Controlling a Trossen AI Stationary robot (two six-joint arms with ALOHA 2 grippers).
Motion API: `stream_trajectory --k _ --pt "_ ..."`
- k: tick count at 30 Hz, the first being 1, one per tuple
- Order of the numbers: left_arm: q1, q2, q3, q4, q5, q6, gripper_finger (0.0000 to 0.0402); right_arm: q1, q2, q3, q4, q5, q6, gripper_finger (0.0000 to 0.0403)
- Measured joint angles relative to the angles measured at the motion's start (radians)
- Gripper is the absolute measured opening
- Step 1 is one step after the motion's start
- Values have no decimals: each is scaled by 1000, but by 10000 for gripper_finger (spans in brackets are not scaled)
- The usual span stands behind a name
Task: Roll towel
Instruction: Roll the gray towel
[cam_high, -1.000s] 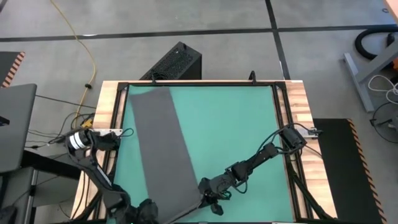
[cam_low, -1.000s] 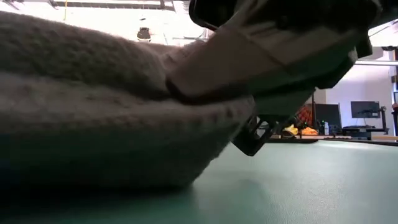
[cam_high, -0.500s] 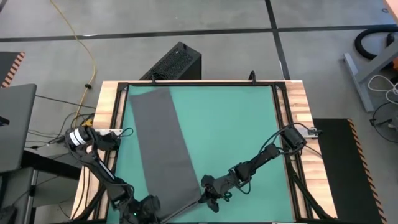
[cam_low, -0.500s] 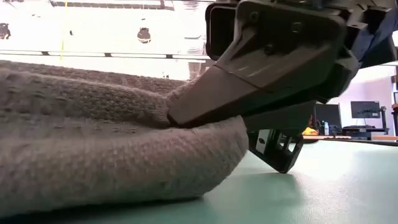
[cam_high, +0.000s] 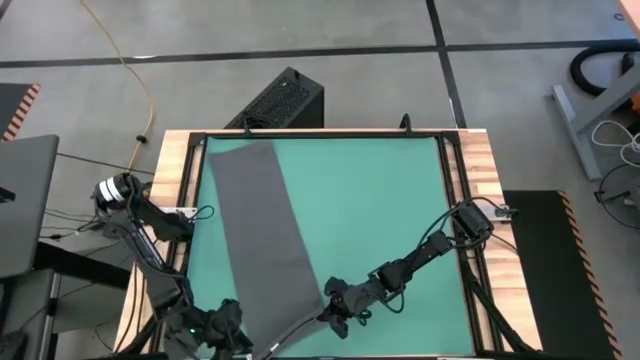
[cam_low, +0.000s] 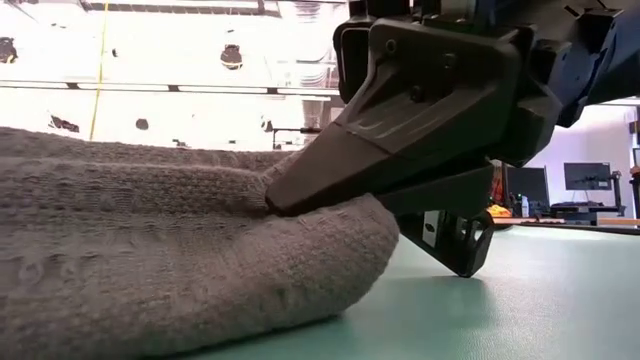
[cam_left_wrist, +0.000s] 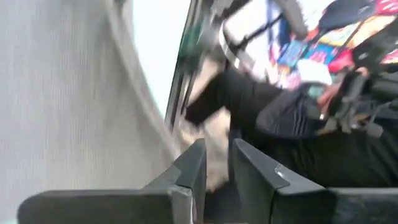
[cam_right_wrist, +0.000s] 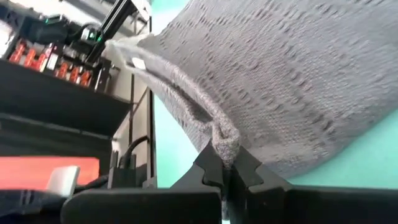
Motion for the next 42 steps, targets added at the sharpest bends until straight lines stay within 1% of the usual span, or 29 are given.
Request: stream_trajectory --k 2,3,7,10,12,15,19,21,26,31,34,40,42 --pt "10 8 0 68 -65 121 56 0 0 0 0 29 22 17" --pt "23 24 1 110 -81 167 52 0 0 -1 -1 43 31 17" --pt "85 140 14 239 -73 358 28 0 1 -1 -3 63 69 17" --pt "123 235 92 242 -68 459 10 -1 2 -1 -22 79 99 17" --pt "144 291 157 188 -56 497 3 -1 2 -1 -39 80 115 17" --pt "166 351 267 -5 -37 504 1 0 2 -2 -54 80 132 17" --pt "174 387 403 -355 -72 417 0 4 3 -2 -63 79 148 17" --pt "174 395 431 -445 -70 390 0 6 3 -2 -62 79 151 17" --pt "174 396 424 -446 -28 386 0 7 3 -2 -66 79 152 17" --pt "176 396 379 -342 -36 412 0 6 2 -2 -81 79 153 17" --pt "187 408 346 -293 -38 395 0 6 2 -2 -83 79 149 18" --pt "213 411 290 -292 -45 366 0 6 2 -2 -86 81 148 19" --pt "222 414 282 -292 -30 368 0 6 2 -2 -86 88 149 20"
